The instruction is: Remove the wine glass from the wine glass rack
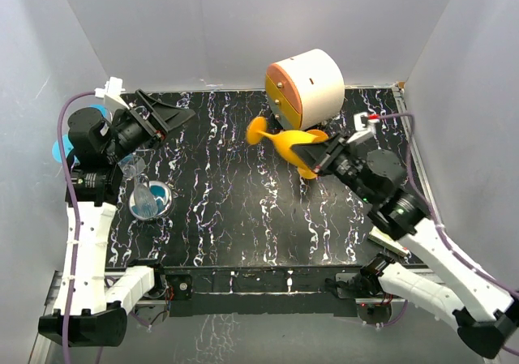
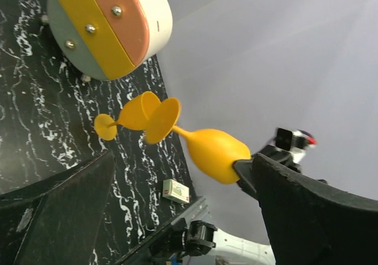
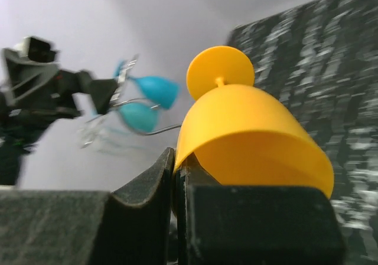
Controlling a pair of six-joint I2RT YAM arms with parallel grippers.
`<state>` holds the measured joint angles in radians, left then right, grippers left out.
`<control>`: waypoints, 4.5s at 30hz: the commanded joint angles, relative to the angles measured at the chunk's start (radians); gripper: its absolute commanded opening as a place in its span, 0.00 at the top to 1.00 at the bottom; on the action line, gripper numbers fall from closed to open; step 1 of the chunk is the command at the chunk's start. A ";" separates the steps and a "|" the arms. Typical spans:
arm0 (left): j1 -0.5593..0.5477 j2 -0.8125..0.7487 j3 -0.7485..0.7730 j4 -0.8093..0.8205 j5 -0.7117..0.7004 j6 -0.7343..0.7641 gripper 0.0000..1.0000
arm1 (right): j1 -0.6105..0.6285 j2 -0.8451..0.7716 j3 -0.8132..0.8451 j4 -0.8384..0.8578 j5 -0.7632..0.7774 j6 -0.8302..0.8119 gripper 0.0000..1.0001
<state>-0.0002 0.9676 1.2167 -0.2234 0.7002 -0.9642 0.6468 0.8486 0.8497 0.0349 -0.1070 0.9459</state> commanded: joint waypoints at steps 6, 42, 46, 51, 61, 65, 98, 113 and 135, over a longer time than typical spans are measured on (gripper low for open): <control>0.002 -0.030 0.090 -0.172 -0.092 0.193 0.01 | -0.003 -0.226 0.313 -0.657 0.713 -0.618 1.00; -0.033 -0.038 0.116 -0.232 -0.103 0.260 0.01 | -0.464 0.723 0.695 -0.947 0.241 -0.613 1.00; -0.034 -0.045 0.115 -0.245 -0.120 0.273 0.01 | -0.464 0.768 0.701 -0.937 0.228 -0.615 1.00; -0.034 -0.046 0.115 -0.261 -0.134 0.290 0.01 | -0.465 0.815 0.715 -0.940 0.199 -0.617 1.00; -0.034 -0.050 0.112 -0.268 -0.137 0.292 0.01 | -0.464 0.830 0.712 -0.954 0.172 -0.613 1.00; -0.034 -0.052 0.111 -0.272 -0.139 0.292 0.01 | -0.464 0.831 0.714 -0.965 0.167 -0.613 1.00; -0.054 0.003 0.177 -0.323 -0.168 0.228 0.01 | -0.465 0.722 0.788 -1.004 0.155 -0.643 0.67; -0.056 0.066 0.491 -0.722 -0.372 0.371 0.01 | -0.412 0.310 0.552 -0.790 -0.051 -0.664 0.37; -0.072 -0.031 0.633 -1.100 -0.811 0.517 0.01 | -0.214 0.229 0.280 -0.195 -0.560 -0.309 0.11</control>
<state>-0.0628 0.9405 1.8610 -1.3067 -0.0364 -0.4679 0.4072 1.0569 1.1847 -0.4545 -0.5201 0.4061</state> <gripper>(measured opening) 0.986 0.902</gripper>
